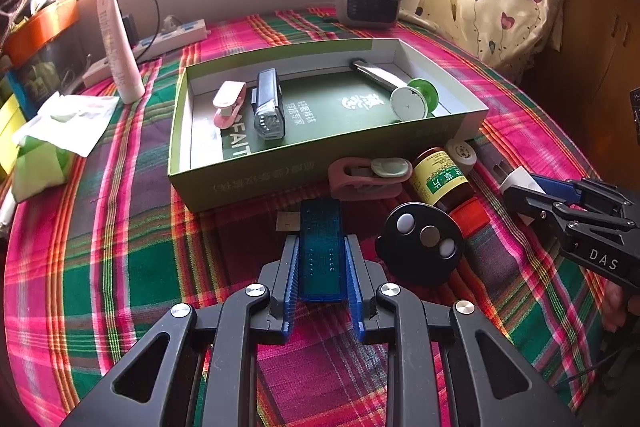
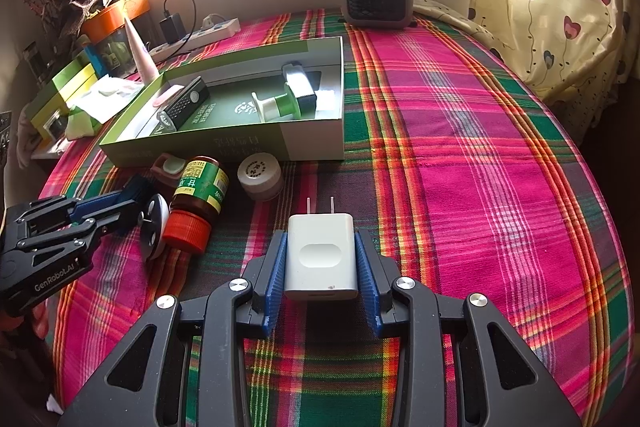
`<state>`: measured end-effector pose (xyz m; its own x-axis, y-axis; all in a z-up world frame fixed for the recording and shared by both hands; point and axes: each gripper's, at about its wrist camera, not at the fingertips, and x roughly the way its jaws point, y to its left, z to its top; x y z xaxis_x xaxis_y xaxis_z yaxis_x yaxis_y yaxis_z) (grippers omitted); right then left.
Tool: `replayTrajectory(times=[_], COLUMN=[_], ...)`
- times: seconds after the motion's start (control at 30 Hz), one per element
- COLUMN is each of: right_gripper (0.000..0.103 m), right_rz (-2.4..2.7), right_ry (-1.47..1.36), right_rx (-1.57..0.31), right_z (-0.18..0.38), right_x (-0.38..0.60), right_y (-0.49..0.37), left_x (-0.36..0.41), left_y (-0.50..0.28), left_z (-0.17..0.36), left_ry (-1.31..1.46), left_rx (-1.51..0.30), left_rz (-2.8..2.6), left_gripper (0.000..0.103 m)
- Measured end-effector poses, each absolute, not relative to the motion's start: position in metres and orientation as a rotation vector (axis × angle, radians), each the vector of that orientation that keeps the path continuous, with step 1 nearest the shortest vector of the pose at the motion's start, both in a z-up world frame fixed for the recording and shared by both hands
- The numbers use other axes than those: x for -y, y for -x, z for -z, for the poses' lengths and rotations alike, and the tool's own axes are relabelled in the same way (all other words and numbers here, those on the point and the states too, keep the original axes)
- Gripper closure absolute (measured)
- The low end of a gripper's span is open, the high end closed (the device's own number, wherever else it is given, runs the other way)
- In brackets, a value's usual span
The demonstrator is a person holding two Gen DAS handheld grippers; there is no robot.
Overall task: Organize rigid objects
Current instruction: 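Lift the blue USB device with the left gripper while the right gripper holds the charger, then carry the charger and blue USB device with both grippers over the green box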
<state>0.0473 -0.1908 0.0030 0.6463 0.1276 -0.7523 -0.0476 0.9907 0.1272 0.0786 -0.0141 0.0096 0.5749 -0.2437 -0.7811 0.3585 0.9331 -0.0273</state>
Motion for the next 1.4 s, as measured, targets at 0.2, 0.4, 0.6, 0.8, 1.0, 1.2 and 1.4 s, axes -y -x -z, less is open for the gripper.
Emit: replayTrajectory(times=[0.2, 0.4, 0.6, 0.8, 1.0, 1.2, 1.4], right_gripper=[0.068, 0.068, 0.068, 0.068, 0.068, 0.068, 0.068], right_rz=[-0.117, -0.132, -0.142, -0.151, -0.165, -0.182, -0.207], right_ry=[-0.102, -0.104, -0.105, -0.104, -0.099, -0.09, -0.077], right_rx=[-0.861, -0.85, -0.831, -0.807, -0.79, -0.767, -0.744], right_z=[-0.004, -0.006, -0.01, -0.016, -0.022, -0.032, -0.042], right_x=[0.19, 0.188, 0.188, 0.188, 0.187, 0.184, 0.179], right_y=[-0.046, -0.045, -0.043, -0.04, -0.04, -0.043, -0.05], left_x=[0.013, 0.009, 0.006, 0.003, -0.001, -0.003, -0.005], left_y=[-0.078, -0.075, -0.073, -0.069, -0.069, -0.072, -0.079], left_z=[-0.013, -0.015, -0.02, -0.029, -0.04, -0.051, -0.059], left_ry=[-0.125, -0.107, -0.092, -0.086, -0.078, -0.072, -0.066], left_rx=[-0.885, -0.881, -0.868, -0.844, -0.821, -0.797, -0.783], left_rz=[0.352, 0.346, 0.336, 0.33, 0.319, 0.306, 0.293], left_gripper=[0.082, 0.082, 0.082, 0.082, 0.082, 0.082, 0.082])
